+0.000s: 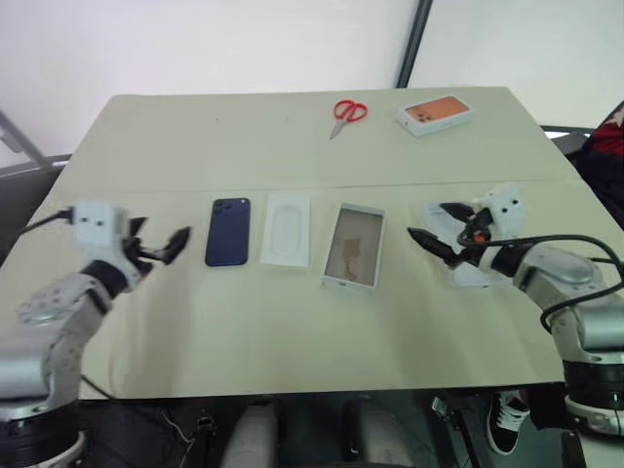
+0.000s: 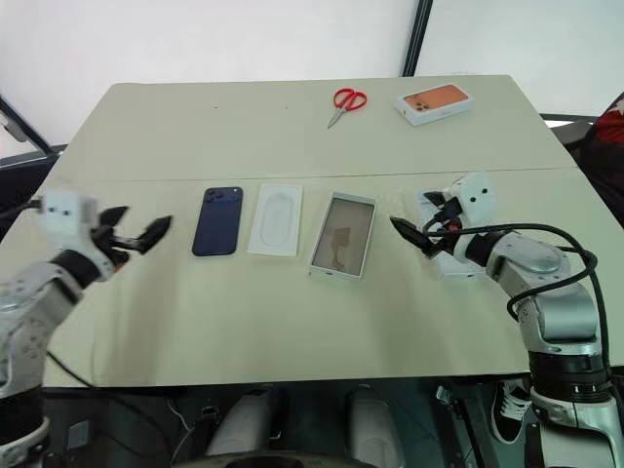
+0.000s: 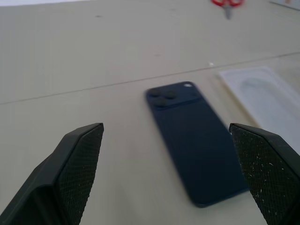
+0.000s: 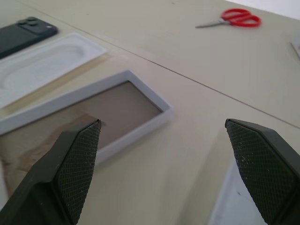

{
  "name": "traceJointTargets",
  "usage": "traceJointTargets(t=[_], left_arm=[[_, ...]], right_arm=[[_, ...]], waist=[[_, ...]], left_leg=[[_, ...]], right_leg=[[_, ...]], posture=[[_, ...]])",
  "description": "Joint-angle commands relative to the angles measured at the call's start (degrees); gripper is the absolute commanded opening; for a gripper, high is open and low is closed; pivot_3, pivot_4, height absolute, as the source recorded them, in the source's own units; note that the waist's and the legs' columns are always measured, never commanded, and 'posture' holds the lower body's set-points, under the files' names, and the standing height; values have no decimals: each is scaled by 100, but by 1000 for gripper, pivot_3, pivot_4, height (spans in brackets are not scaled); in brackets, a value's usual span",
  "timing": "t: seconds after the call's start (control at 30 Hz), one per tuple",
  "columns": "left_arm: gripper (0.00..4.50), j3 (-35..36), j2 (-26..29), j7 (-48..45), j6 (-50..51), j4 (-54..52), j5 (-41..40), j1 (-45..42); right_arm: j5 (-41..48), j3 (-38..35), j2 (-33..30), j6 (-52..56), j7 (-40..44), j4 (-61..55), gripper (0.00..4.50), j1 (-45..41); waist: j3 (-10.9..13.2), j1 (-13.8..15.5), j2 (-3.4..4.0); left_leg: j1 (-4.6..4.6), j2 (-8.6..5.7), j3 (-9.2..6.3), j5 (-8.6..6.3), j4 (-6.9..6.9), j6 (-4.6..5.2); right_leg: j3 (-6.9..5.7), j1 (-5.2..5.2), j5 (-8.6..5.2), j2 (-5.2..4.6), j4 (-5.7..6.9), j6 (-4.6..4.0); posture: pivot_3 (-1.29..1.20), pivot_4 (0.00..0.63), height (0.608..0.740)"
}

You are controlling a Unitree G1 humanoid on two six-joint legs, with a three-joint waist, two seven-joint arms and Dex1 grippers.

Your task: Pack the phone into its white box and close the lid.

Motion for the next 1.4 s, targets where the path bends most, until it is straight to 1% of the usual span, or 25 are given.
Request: traceJointTargets(t=[0.03,0.17,0.3,0.37,0.53,0.6,0.73,1.07,1.17,1.4], left_arm=[[4500,-723,-325,248,509,-203,-160,-606],[4500,-1026,-954,990,1251,-162,-142,-1248],[4500,-785,-1798,1785,2269,133,-283,-1875],[4500,-687,-1999,1997,2521,346,-188,-2155],[4500,-674,-2156,2239,2866,975,22,-2695],[4500,-585,-2226,2454,3208,1655,225,-3133],[4500,-387,-2363,2424,3641,2347,270,-3625],[4500,-317,-2479,2278,3954,3037,474,-4030],[3668,-193,-2546,2307,3903,3139,576,-4086],[113,38,-2598,2411,3797,3118,835,-4110]], right_arm=[[102,367,135,173,-61,-752,4442,-100],[46,780,250,227,-17,-1091,4442,-140],[-152,1199,363,291,-177,-1336,4442,-123],[-168,1248,404,338,-245,-1428,4442,-113],[-168,1228,412,401,-343,-1533,4442,-29],[-174,1198,373,438,-377,-1616,4442,41],[-155,1148,281,520,-361,-1783,4442,107],[-76,1105,-74,582,-127,-2024,4442,249],[-112,1129,-91,564,-119,-2027,4500,266],[-151,1169,-83,535,-104,-1999,4500,251]], waist=[[0,8,0],[0,-12,-2],[-1,-3,-3],[-1,-2,-5],[-1,-1,-5],[-1,14,-6],[-1,1,-7],[-1,1,-7],[-1,3,-7],[-1,10,-8]], left_leg=[[1,-1,-1,0,1,0],[-2,-2,-4,0,9,0],[0,-2,-6,0,9,0],[-2,-7,-7,0,12,0],[-1,-14,-8,1,11,-1],[-1,-15,-8,1,12,-1],[-4,-24,-9,1,13,-1],[-2,-23,-10,2,11,-3],[-2,-22,-10,2,11,-4],[-3,-23,-10,4,13,-6]], right_leg=[[-1,1,0,1,2,0],[-3,1,0,4,3,1],[-3,1,0,9,5,1],[-5,1,0,9,5,2],[-7,1,0,10,5,2],[-6,1,0,10,5,2],[-9,2,-1,6,2,2],[-9,1,-1,6,4,3],[-9,1,-1,6,4,3],[-9,1,-1,2,4,3]], posture=[[0,150,740],[0,150,740],[0,150,740],[0,150,740],[0,150,740],[0,150,740],[0,150,740],[0,150,740],[0,150,740],[0,150,740]])
